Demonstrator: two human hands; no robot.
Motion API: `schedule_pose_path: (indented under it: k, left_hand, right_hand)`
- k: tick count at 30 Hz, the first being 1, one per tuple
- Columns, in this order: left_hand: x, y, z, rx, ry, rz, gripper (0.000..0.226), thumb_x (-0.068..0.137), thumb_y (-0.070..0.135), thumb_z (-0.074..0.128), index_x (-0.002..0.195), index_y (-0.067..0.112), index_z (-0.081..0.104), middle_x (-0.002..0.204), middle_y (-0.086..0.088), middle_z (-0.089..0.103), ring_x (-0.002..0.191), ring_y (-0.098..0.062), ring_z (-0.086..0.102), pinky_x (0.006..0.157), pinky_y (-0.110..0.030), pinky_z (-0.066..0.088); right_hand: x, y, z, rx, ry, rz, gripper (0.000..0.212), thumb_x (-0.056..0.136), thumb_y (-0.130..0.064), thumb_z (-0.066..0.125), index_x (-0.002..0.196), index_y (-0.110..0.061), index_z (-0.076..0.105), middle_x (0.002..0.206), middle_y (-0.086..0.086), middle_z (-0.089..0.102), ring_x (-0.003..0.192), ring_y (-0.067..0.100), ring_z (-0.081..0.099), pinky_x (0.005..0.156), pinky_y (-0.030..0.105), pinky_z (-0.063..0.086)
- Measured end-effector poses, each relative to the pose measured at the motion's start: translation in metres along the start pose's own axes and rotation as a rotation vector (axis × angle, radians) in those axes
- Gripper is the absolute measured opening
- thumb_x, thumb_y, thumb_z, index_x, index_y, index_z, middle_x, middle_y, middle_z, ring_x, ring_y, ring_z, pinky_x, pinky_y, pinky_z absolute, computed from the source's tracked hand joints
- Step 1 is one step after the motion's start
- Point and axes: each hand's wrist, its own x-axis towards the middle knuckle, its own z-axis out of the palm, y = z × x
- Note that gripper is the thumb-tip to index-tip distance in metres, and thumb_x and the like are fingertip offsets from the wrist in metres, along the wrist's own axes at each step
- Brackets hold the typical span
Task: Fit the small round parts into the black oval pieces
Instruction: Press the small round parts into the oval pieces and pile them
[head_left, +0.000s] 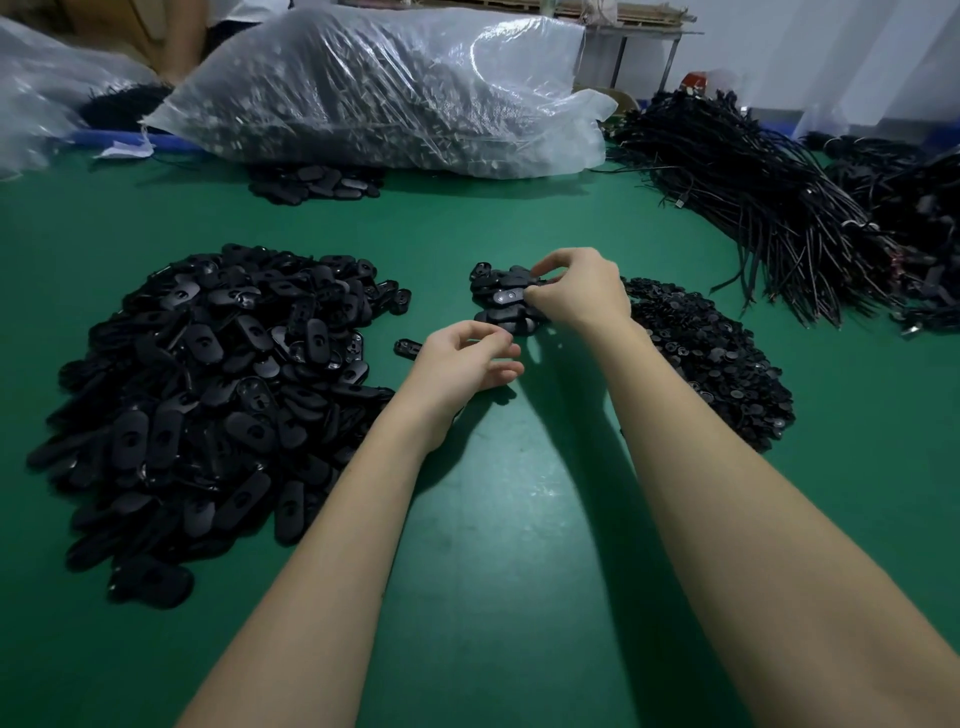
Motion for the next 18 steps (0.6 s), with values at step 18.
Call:
schedule_pose_path:
  k: [18]
  left_hand:
    - [-0.012,0.007,0.005,0.190,-0.015,0.032,0.015,0.098,0.006,0.051,0.093,0.011,0.064,0.084,0.001,0.072,0.071,-0.008,0.066,0.079,-0.024,0.058]
  right_hand:
    - [-0.024,-0.086,0.033,-0.478,-0.389,-0.306,0.024,0.080,-0.032,0.076,0.100,-0.018,0.072,0.093,0.003,0.070,0.080,0.023,0.069,0.073,0.037,0.060]
